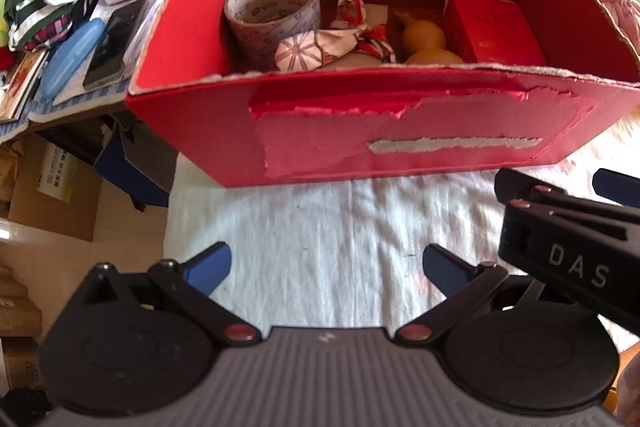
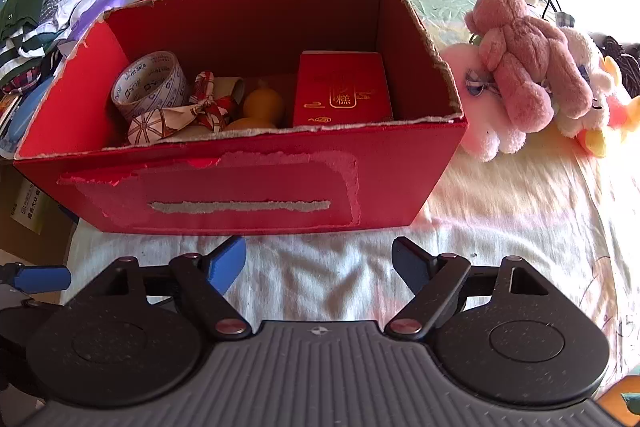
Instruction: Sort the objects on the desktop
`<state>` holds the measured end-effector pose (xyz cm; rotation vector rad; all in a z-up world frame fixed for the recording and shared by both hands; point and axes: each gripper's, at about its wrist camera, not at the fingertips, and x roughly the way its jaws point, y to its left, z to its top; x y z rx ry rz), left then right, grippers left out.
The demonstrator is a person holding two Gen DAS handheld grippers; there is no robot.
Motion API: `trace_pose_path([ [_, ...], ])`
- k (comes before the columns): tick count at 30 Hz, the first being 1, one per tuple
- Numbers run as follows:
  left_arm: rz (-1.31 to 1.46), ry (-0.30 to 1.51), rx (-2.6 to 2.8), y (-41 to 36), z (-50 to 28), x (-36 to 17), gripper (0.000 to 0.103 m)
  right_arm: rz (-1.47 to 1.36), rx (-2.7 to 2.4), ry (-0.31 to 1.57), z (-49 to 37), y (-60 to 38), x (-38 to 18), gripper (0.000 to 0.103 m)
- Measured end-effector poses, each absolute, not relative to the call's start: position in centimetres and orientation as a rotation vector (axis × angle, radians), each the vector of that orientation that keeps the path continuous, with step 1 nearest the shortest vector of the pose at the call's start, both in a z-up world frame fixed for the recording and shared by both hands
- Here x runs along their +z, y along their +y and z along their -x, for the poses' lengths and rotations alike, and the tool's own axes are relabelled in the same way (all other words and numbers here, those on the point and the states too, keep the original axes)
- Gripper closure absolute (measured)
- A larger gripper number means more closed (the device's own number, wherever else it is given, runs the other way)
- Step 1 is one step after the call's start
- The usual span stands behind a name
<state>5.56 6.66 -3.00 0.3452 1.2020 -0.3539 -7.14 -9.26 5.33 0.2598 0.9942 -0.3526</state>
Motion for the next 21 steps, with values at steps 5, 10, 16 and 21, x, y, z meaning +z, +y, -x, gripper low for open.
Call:
trace_pose_path([
  [5,-0.336,1.210,-0.356,6.3,-5.7,-3.0,0.001,-0.259,-0.347,1.001,6.9,-9.6,5.3,0.020],
  [10,-0.322,1.215,-0.361,6.0,-5.8,-2.6,0.001,-0.256,-0.345,1.001,6.8,-10.2,5.5,0.020],
  [16,-0.300,1.212,-0.367,5.8,-6.1,-2.0,0.001,-0.263,-0.327,1.013,6.8,-11.1,5.7,0.020],
  [21,-0.297,1.203,-0.370,5.4,-6.0,-1.5,0.001,-0.273,-0.341,1.007,7.0,-12.1,5.9,0.020],
])
